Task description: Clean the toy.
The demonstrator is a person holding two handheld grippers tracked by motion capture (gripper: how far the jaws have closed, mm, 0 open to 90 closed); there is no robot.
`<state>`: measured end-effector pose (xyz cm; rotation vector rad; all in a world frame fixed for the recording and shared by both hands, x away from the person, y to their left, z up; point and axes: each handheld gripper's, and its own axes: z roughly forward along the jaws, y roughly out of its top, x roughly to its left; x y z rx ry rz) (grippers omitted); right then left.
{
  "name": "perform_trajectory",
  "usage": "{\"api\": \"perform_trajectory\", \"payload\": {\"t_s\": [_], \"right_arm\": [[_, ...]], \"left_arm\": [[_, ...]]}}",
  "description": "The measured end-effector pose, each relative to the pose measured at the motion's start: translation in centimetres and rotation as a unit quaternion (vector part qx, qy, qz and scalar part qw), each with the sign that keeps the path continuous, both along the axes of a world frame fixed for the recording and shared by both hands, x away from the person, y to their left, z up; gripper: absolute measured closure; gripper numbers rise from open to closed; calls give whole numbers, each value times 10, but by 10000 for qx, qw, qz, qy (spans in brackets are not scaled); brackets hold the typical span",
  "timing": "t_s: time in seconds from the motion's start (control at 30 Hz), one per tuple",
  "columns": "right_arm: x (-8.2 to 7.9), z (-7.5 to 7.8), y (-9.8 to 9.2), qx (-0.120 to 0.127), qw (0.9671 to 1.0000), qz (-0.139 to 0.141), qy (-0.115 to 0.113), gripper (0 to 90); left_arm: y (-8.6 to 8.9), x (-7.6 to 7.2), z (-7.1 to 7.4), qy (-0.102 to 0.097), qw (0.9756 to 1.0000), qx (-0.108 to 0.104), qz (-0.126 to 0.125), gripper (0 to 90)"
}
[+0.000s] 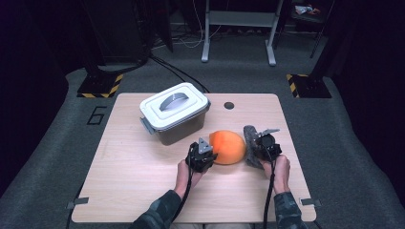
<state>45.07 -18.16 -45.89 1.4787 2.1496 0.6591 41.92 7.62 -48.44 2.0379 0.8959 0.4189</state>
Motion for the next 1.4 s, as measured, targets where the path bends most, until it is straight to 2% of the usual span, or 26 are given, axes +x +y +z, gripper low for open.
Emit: {"api": "perform_trajectory", "payload": {"t_s": [0.03,0.07,0.1,0.13,0.17,0.2,0.23,0.37,0.47,0.5,0.53,0.57,0.67,0.73,0.8,0.83,0.87,0.97,1.0,1.03,1.13,1.17,1.27,1.37,1.4], "right_arm": [[0,0,0,0,10000,0,0,719],[-4,13,2,-42,9997,91,-231,719],[-6,20,5,-18,9996,109,-277,719],[-6,20,5,-18,9996,109,-277,719],[-10,31,10,-7,9988,225,-442,719],[-10,31,10,-7,9988,225,-442,719],[-13,40,17,36,9984,335,-453,718],[-16,47,31,71,9969,553,-553,718],[-17,45,48,61,9953,820,-505,719],[-16,42,53,30,9956,840,-406,719],[-13,38,56,-56,9951,903,-401,720],[-12,34,59,-124,9955,868,-370,720],[-9,30,59,-51,9960,812,-358,721],[-7,29,58,-45,9962,803,-345,722],[-5,28,57,-60,9959,830,-357,722],[-5,28,57,-60,9959,830,-357,722],[-4,28,57,-45,9961,812,-339,722],[0,29,56,-54,9962,801,-343,722],[0,29,56,-54,9962,801,-343,722],[0,29,56,-71,9962,795,-344,722],[2,29,56,-38,9965,769,-335,722],[2,29,55,-22,9964,777,-338,722],[-1,30,52,7,9970,688,-361,723],[-4,31,49,43,9973,625,-386,724],[-6,34,45,35,9971,602,-460,724]], "left_arm": [[0,0,0,0,10000,0,0,793],[0,0,0,4,10000,8,3,792],[-1,0,0,-9,10000,14,3,792],[-1,0,0,-9,10000,14,3,792],[0,0,0,-2,10000,15,-5,792],[0,0,0,-2,10000,15,-5,792],[-1,0,0,-7,10000,17,2,792],[0,0,1,-10,10000,23,-3,791],[0,1,1,-6,10000,5,-5,790],[0,1,0,63,9999,-98,22,789],[1,2,-1,34,9999,-110,16,788],[3,3,-1,96,9998,-157,6,786],[5,4,-1,109,9997,-202,8,774],[5,4,0,97,9996,-255,13,710],[4,1,1,-14,10000,-44,41,636],[4,1,1,-14,10000,-44,41,582],[3,-1,1,-99,9999,94,77,582],[-2,-3,-3,-200,9989,385,154,463],[-2,-3,-3,-200,9989,385,154,448],[-6,-2,-6,-231,9980,570,151,448],[-11,-1,-9,-346,9971,649,182,483],[-14,-1,-9,-410,9966,694,187,588],[-17,-1,-9,-445,9968,647,181,734],[-18,-1,-6,-467,9972,575,114,764],[-19,-2,-3,-493,9973,533,81,777]]}}
